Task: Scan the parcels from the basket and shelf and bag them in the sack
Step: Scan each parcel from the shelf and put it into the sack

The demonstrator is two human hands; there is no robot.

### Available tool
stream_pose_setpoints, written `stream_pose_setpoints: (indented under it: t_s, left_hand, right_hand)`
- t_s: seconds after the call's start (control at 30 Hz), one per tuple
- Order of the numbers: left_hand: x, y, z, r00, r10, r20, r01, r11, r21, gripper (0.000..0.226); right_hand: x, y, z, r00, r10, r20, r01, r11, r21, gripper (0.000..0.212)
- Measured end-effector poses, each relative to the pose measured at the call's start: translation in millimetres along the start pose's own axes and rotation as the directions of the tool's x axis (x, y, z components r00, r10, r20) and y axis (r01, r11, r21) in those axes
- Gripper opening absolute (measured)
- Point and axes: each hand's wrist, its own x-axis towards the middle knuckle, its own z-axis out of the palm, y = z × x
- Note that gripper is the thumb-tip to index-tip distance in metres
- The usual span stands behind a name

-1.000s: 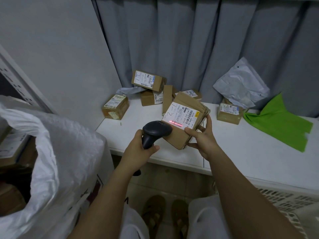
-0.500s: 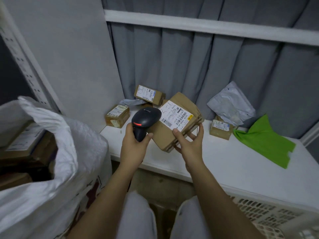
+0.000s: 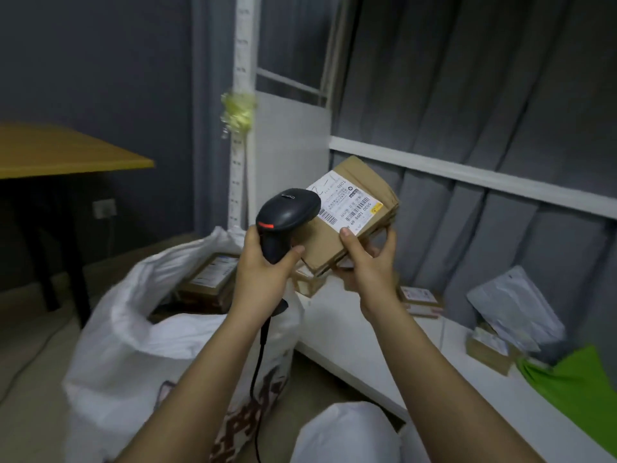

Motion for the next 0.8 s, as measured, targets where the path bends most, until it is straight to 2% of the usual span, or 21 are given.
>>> stream_pose_setpoints:
  t_s: [0.1,0.17,0.23,0.27,0.33,0.37,0.4,0.5,0.6,0.8]
  left_hand:
    - [-1,10,-42,0.994,0.028,-0.104,-0.029,1.0,-0.01,0.044]
    - [-2,10,-66,0.986,0.008,-0.166,-0.008,1.0,0.001,0.044]
    - [-4,10,-86,0.978,-0.017,-0.21,0.024,0.999,0.029,0.046]
    - [-5,11,-93,0.974,-0.022,-0.226,0.031,0.999,0.034,0.046]
    - [-6,10,-102,0.967,-0.02,-0.253,0.03,0.999,0.034,0.045]
    - [-6,10,-104,0.966,-0.016,-0.258,0.026,0.999,0.037,0.046]
    - [-6,10,-104,0.967,-0.017,-0.254,0.028,0.999,0.039,0.045]
    - [-3,7,-94,0.982,-0.029,-0.188,0.036,0.999,0.034,0.041]
    - [-2,1,-74,0.992,-0.032,-0.119,0.036,0.999,0.036,0.042]
    - [-1,-20,3,0.991,-0.097,0.092,0.089,0.992,0.084,0.037]
  right_hand:
    - [-6,0,48,0.992,-0.034,0.12,0.04,0.998,-0.046,0.109]
    - [-14,3,78,0.971,-0.104,0.214,0.141,0.976,-0.165,0.109]
    - [-17,12,99,0.931,-0.163,0.328,0.272,0.908,-0.32,0.109]
    - [-17,17,106,0.908,-0.13,0.399,0.31,0.848,-0.429,0.11]
    - [-13,30,112,0.859,0.059,0.508,0.365,0.626,-0.689,0.109]
    - [-11,35,112,0.845,0.145,0.515,0.381,0.512,-0.769,0.107]
    - [-10,36,111,0.843,0.188,0.503,0.375,0.465,-0.802,0.103]
    - [-8,38,95,0.851,0.137,0.507,0.36,0.552,-0.752,0.082]
    - [-8,34,62,0.865,0.087,0.494,0.36,0.579,-0.732,0.066]
    - [2,43,-38,0.962,0.132,0.239,0.096,0.656,-0.749,0.05]
